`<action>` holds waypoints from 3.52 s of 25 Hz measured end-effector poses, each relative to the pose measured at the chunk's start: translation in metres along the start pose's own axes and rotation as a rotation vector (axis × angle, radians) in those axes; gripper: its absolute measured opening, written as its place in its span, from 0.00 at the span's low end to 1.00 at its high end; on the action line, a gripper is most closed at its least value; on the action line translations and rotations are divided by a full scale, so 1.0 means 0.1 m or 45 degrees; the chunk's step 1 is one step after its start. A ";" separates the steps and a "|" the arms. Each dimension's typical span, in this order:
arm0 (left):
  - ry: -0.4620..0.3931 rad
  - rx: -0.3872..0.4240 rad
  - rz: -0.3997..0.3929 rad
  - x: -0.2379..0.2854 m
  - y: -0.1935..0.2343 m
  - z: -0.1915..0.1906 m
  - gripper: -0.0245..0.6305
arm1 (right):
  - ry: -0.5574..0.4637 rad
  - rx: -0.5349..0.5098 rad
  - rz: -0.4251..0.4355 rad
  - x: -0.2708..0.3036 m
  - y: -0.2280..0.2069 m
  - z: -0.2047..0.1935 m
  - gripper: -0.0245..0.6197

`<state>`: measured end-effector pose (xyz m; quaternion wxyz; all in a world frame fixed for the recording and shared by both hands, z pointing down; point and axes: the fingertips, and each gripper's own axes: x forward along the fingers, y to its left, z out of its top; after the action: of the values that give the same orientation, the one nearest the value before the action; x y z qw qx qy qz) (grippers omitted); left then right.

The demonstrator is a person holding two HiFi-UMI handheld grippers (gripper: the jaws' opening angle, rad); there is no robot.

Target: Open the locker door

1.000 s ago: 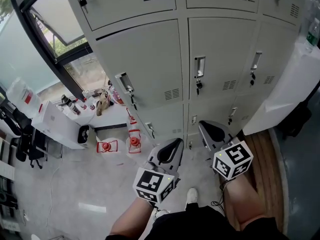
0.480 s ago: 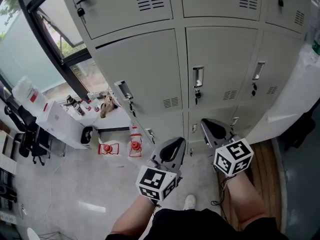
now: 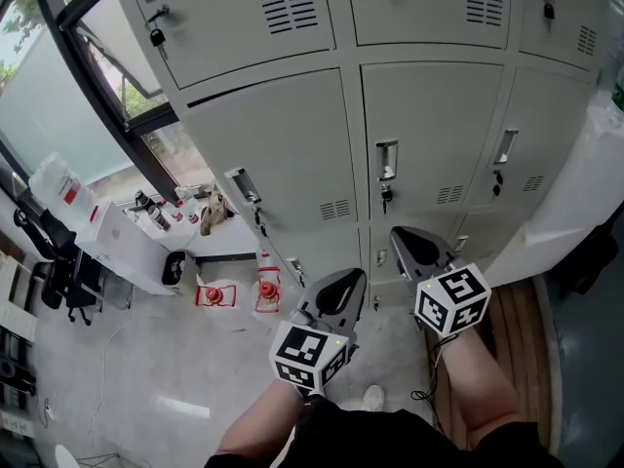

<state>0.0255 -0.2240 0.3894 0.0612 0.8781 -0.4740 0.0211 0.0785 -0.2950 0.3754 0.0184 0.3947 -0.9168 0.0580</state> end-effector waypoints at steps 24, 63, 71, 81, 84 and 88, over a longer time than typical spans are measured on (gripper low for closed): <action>0.002 0.012 -0.223 0.22 0.66 0.14 0.07 | 0.006 -0.075 -0.373 0.86 -0.49 0.27 0.31; -0.005 0.002 -0.344 0.18 0.75 0.14 0.07 | 0.052 -0.115 -0.431 0.95 -0.55 0.27 0.28; 0.000 0.005 -0.392 0.19 0.53 0.12 0.07 | 0.051 -0.124 -0.345 0.71 -0.45 0.24 0.28; 0.002 0.010 -0.463 0.20 0.19 0.11 0.07 | 0.061 -0.146 -0.216 0.30 -0.35 0.20 0.29; 0.001 0.014 -0.492 0.20 0.07 0.10 0.07 | 0.058 -0.153 -0.177 0.15 -0.33 0.19 0.29; 0.003 0.023 -0.530 0.20 -0.09 0.10 0.07 | 0.052 -0.160 -0.143 -0.05 -0.33 0.17 0.29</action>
<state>0.0434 -0.2369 0.3811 0.0568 0.9576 -0.2821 0.0132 0.1062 -0.3156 0.3611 0.0649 0.4424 -0.8944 0.0072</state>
